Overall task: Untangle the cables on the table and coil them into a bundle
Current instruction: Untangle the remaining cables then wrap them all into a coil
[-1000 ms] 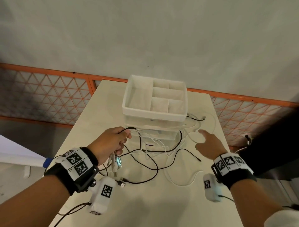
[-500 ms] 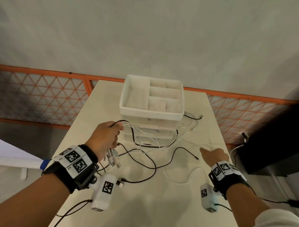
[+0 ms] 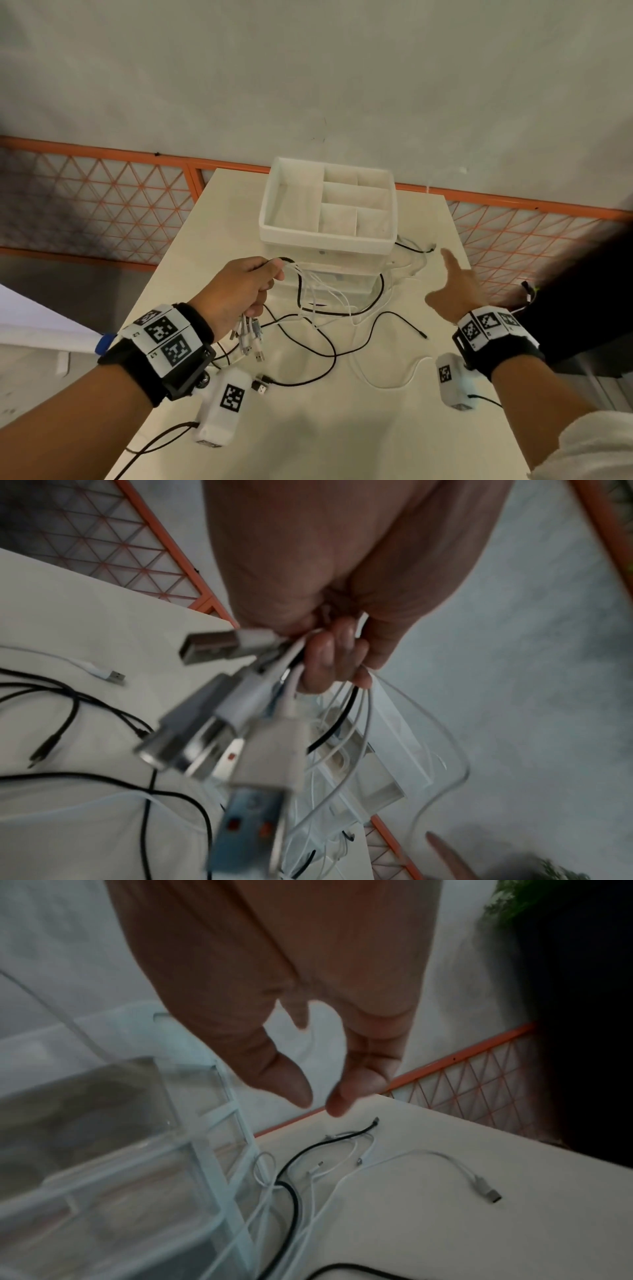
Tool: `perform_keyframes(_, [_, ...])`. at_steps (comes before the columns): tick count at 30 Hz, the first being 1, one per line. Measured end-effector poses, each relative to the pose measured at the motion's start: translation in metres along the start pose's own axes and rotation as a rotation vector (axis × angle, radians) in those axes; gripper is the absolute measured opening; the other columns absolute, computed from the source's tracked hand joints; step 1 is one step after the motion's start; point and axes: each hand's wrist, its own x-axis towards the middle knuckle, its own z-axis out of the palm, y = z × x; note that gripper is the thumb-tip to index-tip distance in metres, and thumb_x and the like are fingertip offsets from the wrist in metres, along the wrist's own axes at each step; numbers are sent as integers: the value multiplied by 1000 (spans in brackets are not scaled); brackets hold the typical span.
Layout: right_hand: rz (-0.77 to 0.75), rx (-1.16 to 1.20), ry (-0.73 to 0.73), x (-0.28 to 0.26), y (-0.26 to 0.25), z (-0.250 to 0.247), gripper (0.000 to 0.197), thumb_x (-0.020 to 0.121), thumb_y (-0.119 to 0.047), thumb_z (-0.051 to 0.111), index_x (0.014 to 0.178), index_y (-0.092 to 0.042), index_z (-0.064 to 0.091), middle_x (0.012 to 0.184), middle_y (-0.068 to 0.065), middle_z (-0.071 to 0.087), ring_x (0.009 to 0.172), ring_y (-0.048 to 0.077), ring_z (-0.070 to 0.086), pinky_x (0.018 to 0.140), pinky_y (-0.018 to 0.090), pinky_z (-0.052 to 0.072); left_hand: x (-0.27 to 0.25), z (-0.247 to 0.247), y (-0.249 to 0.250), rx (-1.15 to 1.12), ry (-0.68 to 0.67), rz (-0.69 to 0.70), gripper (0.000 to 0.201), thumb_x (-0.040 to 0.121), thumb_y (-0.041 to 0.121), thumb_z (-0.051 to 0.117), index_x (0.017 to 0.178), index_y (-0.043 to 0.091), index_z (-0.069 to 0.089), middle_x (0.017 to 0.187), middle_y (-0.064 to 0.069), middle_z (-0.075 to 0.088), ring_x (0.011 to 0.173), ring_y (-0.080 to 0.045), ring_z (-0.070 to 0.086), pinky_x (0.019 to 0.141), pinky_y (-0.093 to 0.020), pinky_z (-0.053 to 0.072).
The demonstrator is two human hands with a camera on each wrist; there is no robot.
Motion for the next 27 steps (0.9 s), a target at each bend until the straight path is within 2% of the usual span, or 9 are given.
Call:
perform_keyframes(2, [-41,82,104,-14,-7,2,78,82,-10,65,152,-27,35,135,16,52,112,33,59,86,35,46,-2,-1,2,1,-16,14,35,101,33,50,91,3,65,58,5,37,45,-10,26,38,-20,26])
perform_keyframes(4, [-208,260,144,-37,-25,8,66,80,-17,72,140,-33,50,103,2,68,99,23,66,85,32,49,-3,3,4,39,-47,23,37,102,32,47,91,2,66,58,5,37,44,-9,27,39,-20,25])
perform_keyframes(8, [-555,361,-342,-88,-78,32,75,81,-27,82,141,-48,42,62,-3,64,51,5,54,58,17,48,-10,26,13,220,-197,148,41,100,31,52,96,-6,68,57,4,39,44,-9,30,44,-20,27])
perform_keyframes(11, [-484,445,-516,-95,-86,53,42,84,-6,68,122,-23,64,59,-9,63,45,5,52,53,23,43,-19,32,27,398,-220,348,36,99,31,53,74,19,76,47,12,38,44,-3,32,50,-19,30])
perform_keyframes(14, [-275,588,-517,-88,-76,50,34,87,-2,49,113,-10,70,49,3,57,39,13,45,48,26,33,-23,21,35,460,-150,411,49,100,28,52,54,37,66,42,14,40,41,-1,37,51,-17,32])
perform_keyframes(19, [-510,628,-558,-95,-95,25,37,88,-46,59,121,-32,67,59,16,42,50,24,35,47,25,31,-17,16,19,539,-105,353,36,98,35,54,78,11,72,48,11,33,46,-6,30,54,-27,29])
perform_keyframes(22, [-636,377,-459,-101,-105,36,20,83,-45,76,98,-34,69,63,10,53,56,24,45,60,24,40,-22,24,21,479,-97,416,34,98,30,55,70,20,71,43,13,38,45,-3,34,54,-24,36])
perform_keyframes(24, [-586,164,-375,-89,-95,47,18,84,-42,75,77,-28,67,67,-4,65,63,12,58,68,24,43,-23,22,26,402,-57,448,45,96,36,58,60,10,58,46,12,29,44,-7,27,50,-26,32])
perform_keyframes(27, [-439,-176,-401,-64,-69,41,27,85,-52,70,68,-34,61,84,-6,66,86,16,64,76,29,46,-21,5,33,384,-17,396,60,94,48,55,76,-9,58,47,9,27,43,-12,23,51,-23,32])
